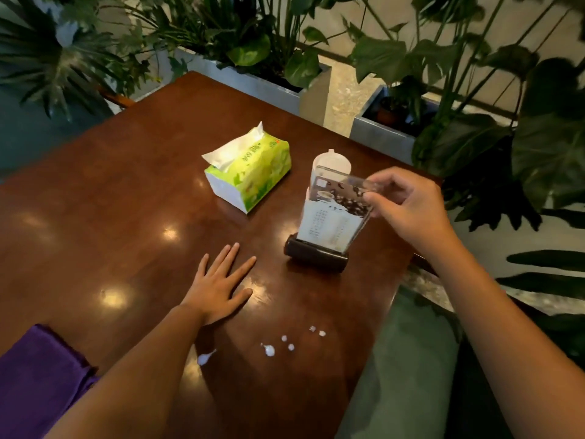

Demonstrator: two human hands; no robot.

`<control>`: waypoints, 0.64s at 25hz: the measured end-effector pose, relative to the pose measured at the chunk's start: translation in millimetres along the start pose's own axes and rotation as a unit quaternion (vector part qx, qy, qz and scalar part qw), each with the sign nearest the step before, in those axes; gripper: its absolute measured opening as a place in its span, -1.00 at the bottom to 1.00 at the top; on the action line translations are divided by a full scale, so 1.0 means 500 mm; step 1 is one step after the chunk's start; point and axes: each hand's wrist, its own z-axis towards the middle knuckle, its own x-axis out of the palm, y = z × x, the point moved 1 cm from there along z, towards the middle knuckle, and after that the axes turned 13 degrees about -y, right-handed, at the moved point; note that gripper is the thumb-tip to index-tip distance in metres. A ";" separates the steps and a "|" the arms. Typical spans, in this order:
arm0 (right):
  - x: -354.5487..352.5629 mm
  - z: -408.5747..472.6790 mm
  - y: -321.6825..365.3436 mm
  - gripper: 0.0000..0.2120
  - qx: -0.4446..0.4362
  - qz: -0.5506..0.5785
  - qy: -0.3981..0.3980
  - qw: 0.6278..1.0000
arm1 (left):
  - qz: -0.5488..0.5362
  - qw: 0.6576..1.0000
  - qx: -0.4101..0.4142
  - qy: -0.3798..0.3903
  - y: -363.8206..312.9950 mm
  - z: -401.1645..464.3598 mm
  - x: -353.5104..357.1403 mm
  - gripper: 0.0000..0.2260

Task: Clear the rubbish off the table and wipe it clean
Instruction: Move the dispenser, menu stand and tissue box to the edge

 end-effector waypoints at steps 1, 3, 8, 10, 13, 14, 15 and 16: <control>-0.016 0.002 -0.016 -0.84 0.002 -0.015 -0.005 1.000 | -0.001 1.000 0.001 0.003 -0.001 0.000 -0.002 -0.39; -0.042 0.008 -0.044 -0.84 0.003 -0.035 -0.024 0.999 | -0.007 1.000 0.002 0.006 -0.003 -0.001 -0.004 -0.37; -0.042 0.015 -0.100 -0.87 0.006 -0.073 -0.065 0.995 | -0.019 1.000 -0.001 0.005 -0.003 0.000 -0.001 -0.34; -0.034 0.015 -0.107 -0.87 -0.005 -0.073 -0.064 0.995 | -0.022 1.000 -0.004 0.004 -0.002 0.000 0.003 -0.34; -0.030 0.019 -0.103 -0.86 -0.048 -0.106 -0.058 0.992 | -0.028 1.000 -0.009 0.009 -0.003 0.001 0.002 -0.32; -0.030 0.019 -0.102 -0.85 -0.062 -0.125 -0.057 0.989 | -0.029 0.999 -0.009 0.012 -0.003 0.001 0.000 -0.31; -0.031 0.017 -0.102 -0.85 -0.074 -0.143 -0.062 0.985 | -0.030 0.999 -0.010 0.015 -0.004 0.001 -0.001 -0.31; -0.033 0.014 -0.104 -0.84 -0.081 -0.155 -0.072 0.982 | -0.032 0.999 -0.012 0.016 -0.005 0.001 -0.001 -0.31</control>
